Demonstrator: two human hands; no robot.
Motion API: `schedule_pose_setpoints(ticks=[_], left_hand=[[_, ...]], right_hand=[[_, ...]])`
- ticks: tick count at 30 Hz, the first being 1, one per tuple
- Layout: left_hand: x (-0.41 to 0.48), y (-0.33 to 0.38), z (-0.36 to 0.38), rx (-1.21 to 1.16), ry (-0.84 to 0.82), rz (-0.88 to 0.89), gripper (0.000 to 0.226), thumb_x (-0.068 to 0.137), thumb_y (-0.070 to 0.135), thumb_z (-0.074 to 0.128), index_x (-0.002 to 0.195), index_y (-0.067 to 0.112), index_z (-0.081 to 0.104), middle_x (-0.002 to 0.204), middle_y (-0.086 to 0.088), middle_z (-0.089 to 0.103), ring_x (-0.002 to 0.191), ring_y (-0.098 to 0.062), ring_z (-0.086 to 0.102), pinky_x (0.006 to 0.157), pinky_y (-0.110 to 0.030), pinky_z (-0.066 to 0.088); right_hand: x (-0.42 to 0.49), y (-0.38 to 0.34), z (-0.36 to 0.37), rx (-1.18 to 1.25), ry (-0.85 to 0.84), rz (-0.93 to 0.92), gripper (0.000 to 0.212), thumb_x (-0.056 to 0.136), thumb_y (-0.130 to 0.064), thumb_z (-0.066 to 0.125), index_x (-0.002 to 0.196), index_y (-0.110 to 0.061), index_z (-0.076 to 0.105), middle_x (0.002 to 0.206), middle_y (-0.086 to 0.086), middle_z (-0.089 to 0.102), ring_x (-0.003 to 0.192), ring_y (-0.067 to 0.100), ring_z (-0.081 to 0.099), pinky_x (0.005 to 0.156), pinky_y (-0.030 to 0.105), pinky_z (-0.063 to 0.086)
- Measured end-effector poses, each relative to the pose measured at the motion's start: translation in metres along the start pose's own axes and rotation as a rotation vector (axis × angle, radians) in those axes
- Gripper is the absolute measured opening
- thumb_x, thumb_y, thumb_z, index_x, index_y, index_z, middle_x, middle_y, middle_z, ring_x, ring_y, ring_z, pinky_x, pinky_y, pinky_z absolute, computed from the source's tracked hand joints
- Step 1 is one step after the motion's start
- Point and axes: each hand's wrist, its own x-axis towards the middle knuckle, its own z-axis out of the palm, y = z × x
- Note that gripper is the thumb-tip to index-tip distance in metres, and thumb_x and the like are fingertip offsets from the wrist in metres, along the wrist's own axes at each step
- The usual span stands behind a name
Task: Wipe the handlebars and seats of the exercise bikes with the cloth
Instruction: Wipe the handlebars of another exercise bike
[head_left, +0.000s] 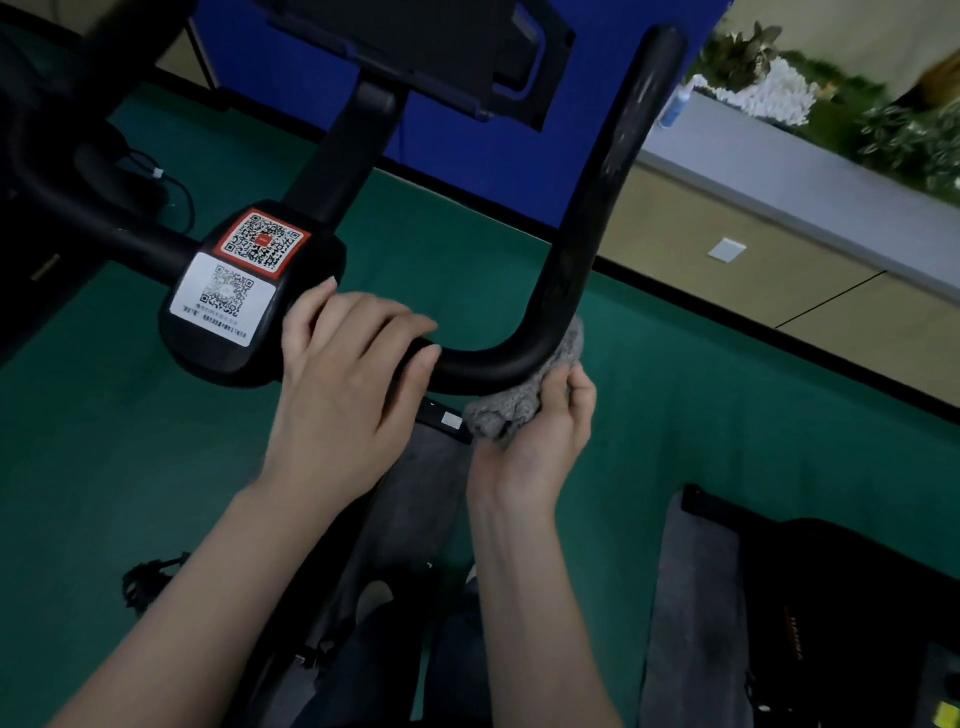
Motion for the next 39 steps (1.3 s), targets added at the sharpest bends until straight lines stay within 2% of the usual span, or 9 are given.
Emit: schedule_pose_setpoints(ticks=[4,8,14,18,23,28,32,37,39], left_hand=[[0.008,0.016,0.003,0.031,-0.008,0.026,0.031,0.098,0.032,0.046,0.106,0.011,0.067,0.096,0.0,0.064,0.098,-0.022,0.058,0.114,-0.039,0.02],[0.012,0.027,0.012,0.046,0.02,0.048,0.028,0.096,0.034,0.051,0.096,0.014,0.071,0.085,0.003,0.067,0.086,-0.019,0.061,0.111,-0.04,0.025],[0.012,0.026,0.015,0.001,0.07,0.038,0.026,0.095,0.034,0.055,0.085,0.019,0.073,0.076,0.008,0.066,0.077,-0.016,0.059,0.102,-0.034,0.028],[0.012,0.026,0.015,-0.014,0.083,0.035,0.024,0.094,0.033,0.057,0.084,0.019,0.073,0.076,0.008,0.066,0.076,-0.017,0.059,0.098,-0.032,0.029],[0.011,0.027,0.014,-0.029,0.069,0.021,0.025,0.094,0.034,0.057,0.085,0.018,0.074,0.075,0.007,0.065,0.074,-0.018,0.058,0.088,-0.032,0.03],[0.011,0.025,0.013,-0.035,0.068,0.024,0.026,0.094,0.035,0.056,0.085,0.018,0.073,0.075,0.006,0.065,0.075,-0.019,0.058,0.081,-0.034,0.033],[0.01,0.025,0.014,-0.055,0.077,0.012,0.026,0.093,0.036,0.057,0.084,0.018,0.073,0.074,0.006,0.065,0.074,-0.02,0.058,0.08,-0.035,0.034],[0.011,0.025,0.013,-0.051,0.078,-0.003,0.029,0.093,0.04,0.055,0.083,0.02,0.073,0.074,0.007,0.065,0.074,-0.019,0.057,0.08,-0.034,0.032],[0.011,0.025,0.013,-0.068,0.065,-0.018,0.03,0.093,0.041,0.055,0.082,0.02,0.073,0.074,0.007,0.065,0.075,-0.019,0.058,0.08,-0.034,0.031]], right_hand=[[-0.007,0.004,-0.007,-0.133,0.006,-0.149,0.007,0.096,-0.012,0.053,0.092,-0.01,0.058,0.091,0.001,0.062,0.087,0.013,0.057,0.083,0.031,0.049],[0.004,-0.012,-0.01,-0.467,-0.044,-0.579,0.01,0.091,-0.004,0.059,0.095,-0.011,0.064,0.099,0.011,0.063,0.094,0.016,0.06,0.088,0.031,0.05],[0.021,-0.036,-0.009,-0.872,-0.275,-0.968,0.013,0.086,0.001,0.064,0.096,-0.004,0.071,0.1,0.01,0.052,0.096,0.005,0.053,0.085,0.015,0.042],[0.02,-0.049,-0.012,-1.088,-0.513,-1.169,0.011,0.084,-0.003,0.067,0.092,-0.006,0.073,0.097,0.003,0.054,0.091,0.021,0.053,0.084,0.017,0.04],[0.042,-0.082,0.02,-1.365,-0.635,-1.154,0.011,0.085,-0.006,0.066,0.094,-0.007,0.074,0.098,0.009,0.061,0.095,0.027,0.053,0.085,0.01,0.035],[0.041,-0.094,0.043,-1.678,-1.063,-1.164,0.012,0.086,-0.008,0.066,0.094,-0.009,0.074,0.094,0.007,0.063,0.093,0.027,0.051,0.082,0.019,0.035],[0.05,-0.107,0.068,-1.808,-1.047,-1.123,0.014,0.087,-0.011,0.065,0.097,-0.011,0.074,0.096,0.008,0.062,0.094,0.029,0.051,0.08,0.018,0.03],[0.041,-0.097,0.082,-2.059,-1.357,-0.977,0.012,0.086,-0.015,0.066,0.094,-0.013,0.075,0.096,0.003,0.063,0.094,0.022,0.05,0.08,0.019,0.033],[0.045,-0.1,0.098,-2.151,-1.352,-0.967,0.014,0.085,-0.014,0.066,0.095,-0.011,0.075,0.098,0.006,0.064,0.097,0.023,0.053,0.083,0.021,0.035]])
